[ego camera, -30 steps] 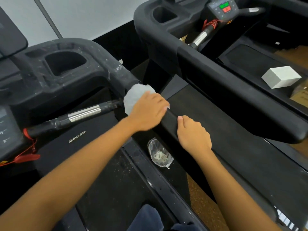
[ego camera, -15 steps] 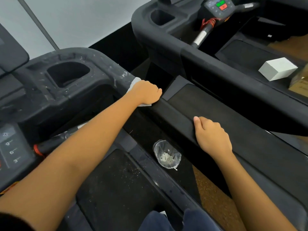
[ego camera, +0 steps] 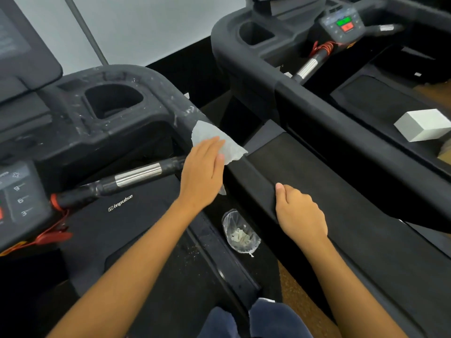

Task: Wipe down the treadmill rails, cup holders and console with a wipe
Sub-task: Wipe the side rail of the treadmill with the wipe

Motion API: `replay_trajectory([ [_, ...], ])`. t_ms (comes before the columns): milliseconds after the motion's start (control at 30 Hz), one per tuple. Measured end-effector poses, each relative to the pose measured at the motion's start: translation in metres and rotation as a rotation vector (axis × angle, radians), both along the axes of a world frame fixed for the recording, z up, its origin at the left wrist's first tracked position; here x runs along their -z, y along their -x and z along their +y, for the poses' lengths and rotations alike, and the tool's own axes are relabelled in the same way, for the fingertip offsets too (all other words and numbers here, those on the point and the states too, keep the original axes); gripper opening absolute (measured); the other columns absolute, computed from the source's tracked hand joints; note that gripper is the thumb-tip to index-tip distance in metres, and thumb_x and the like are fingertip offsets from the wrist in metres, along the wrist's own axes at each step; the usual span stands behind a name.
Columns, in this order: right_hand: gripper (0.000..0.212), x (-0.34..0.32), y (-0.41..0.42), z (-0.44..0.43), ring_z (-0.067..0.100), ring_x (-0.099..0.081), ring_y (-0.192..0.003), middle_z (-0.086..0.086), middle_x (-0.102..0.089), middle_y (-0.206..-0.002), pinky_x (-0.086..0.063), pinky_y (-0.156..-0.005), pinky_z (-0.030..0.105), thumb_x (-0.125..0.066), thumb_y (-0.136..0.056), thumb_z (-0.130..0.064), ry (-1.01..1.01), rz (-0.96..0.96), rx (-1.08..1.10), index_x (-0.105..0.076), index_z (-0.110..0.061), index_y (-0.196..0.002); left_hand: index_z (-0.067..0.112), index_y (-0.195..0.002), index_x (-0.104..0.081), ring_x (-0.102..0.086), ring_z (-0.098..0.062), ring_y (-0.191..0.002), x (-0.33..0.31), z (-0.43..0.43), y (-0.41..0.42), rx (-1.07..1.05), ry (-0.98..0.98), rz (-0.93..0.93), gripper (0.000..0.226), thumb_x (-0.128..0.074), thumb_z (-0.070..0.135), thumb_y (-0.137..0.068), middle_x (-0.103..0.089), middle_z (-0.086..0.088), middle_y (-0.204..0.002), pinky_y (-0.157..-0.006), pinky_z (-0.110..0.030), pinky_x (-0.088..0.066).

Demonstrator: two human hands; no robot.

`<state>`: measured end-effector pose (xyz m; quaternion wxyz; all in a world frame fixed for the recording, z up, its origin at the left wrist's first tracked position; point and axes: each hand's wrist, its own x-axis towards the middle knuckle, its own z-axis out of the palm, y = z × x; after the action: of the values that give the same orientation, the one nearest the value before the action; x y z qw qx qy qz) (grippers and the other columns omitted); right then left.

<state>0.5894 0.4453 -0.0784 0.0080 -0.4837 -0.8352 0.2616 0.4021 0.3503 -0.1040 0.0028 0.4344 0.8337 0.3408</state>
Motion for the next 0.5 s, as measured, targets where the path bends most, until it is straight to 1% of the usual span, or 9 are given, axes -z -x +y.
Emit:
replay_trajectory([
  [67,0.049,0.000,-0.001,0.000,0.035,-0.057,-0.094,0.010,-0.064,-0.107,-0.035,-0.073,0.037,-0.018,-0.103,-0.045,0.018,0.003,-0.014,-0.057,-0.019,-0.115,0.009,-0.140,-0.047,-0.030,-0.020,-0.140,-0.003,0.016,0.009,0.053,0.092,0.015,0.047,-0.027,0.029,-0.102,-0.043,-0.005,-0.147,-0.118,-0.033,-0.019],
  [133,0.047,-0.002,-0.002,0.001,0.035,-0.057,-0.095,0.010,-0.063,-0.108,-0.034,-0.073,0.037,-0.019,-0.103,-0.044,0.034,0.007,-0.034,-0.057,-0.019,-0.117,0.010,-0.140,-0.048,-0.029,-0.024,-0.141,0.005,0.030,0.022,0.146,0.205,0.136,0.054,-0.021,0.033,-0.099,-0.044,-0.005,-0.147,-0.118,-0.042,-0.019],
  [233,0.046,-0.004,-0.004,0.002,0.028,-0.051,-0.080,0.008,-0.063,-0.099,-0.034,-0.071,0.035,-0.019,-0.104,-0.042,0.040,0.015,-0.060,-0.057,-0.017,-0.113,0.017,-0.137,-0.051,-0.029,-0.023,-0.141,0.007,0.044,0.062,0.156,0.268,0.208,0.049,-0.023,0.028,-0.098,-0.046,-0.003,-0.146,-0.118,-0.045,-0.015],
  [300,0.047,-0.004,-0.004,0.002,0.023,-0.046,-0.073,0.003,-0.058,-0.087,-0.035,-0.069,0.034,-0.018,-0.104,-0.042,0.031,0.011,-0.068,-0.057,-0.016,-0.110,0.018,-0.139,-0.050,-0.026,-0.022,-0.143,0.006,0.051,0.087,0.086,0.294,0.210,0.044,-0.026,0.023,-0.101,-0.044,-0.002,-0.147,-0.119,-0.046,-0.010],
  [333,0.047,-0.003,-0.004,0.002,0.022,-0.046,-0.072,0.002,-0.057,-0.084,-0.035,-0.068,0.035,-0.018,-0.104,-0.042,0.031,0.012,-0.070,-0.057,-0.016,-0.109,0.017,-0.139,-0.050,-0.025,-0.022,-0.143,0.006,0.056,0.094,0.042,0.304,0.203,0.043,-0.028,0.022,-0.102,-0.044,-0.002,-0.148,-0.119,-0.045,-0.008],
  [367,0.047,-0.002,-0.004,0.002,0.022,-0.047,-0.072,0.002,-0.058,-0.085,-0.036,-0.067,0.035,-0.017,-0.104,-0.041,0.033,0.012,-0.073,-0.056,-0.015,-0.109,0.017,-0.138,-0.050,-0.026,-0.022,-0.142,0.006,0.059,0.095,0.003,0.313,0.189,0.042,-0.028,0.022,-0.102,-0.044,-0.001,-0.147,-0.118,-0.046,-0.008],
  [433,0.047,-0.003,-0.004,0.003,0.023,-0.047,-0.073,0.005,-0.062,-0.092,-0.037,-0.068,0.036,-0.017,-0.104,-0.042,0.039,0.012,-0.082,-0.056,-0.015,-0.109,0.017,-0.133,-0.053,-0.031,-0.025,-0.137,0.003,0.059,0.070,-0.031,0.315,0.160,0.045,-0.026,0.023,-0.098,-0.049,-0.002,-0.142,-0.115,-0.045,-0.014],
  [500,0.047,-0.002,-0.003,0.004,0.024,-0.047,-0.075,0.007,-0.064,-0.096,-0.037,-0.069,0.037,-0.017,-0.104,-0.042,0.039,0.012,-0.089,-0.055,-0.014,-0.107,0.018,-0.128,-0.053,-0.037,-0.027,-0.130,0.004,0.051,0.017,0.056,0.281,0.177,0.047,-0.026,0.022,-0.090,-0.053,0.000,-0.134,-0.108,-0.044,-0.019],
])
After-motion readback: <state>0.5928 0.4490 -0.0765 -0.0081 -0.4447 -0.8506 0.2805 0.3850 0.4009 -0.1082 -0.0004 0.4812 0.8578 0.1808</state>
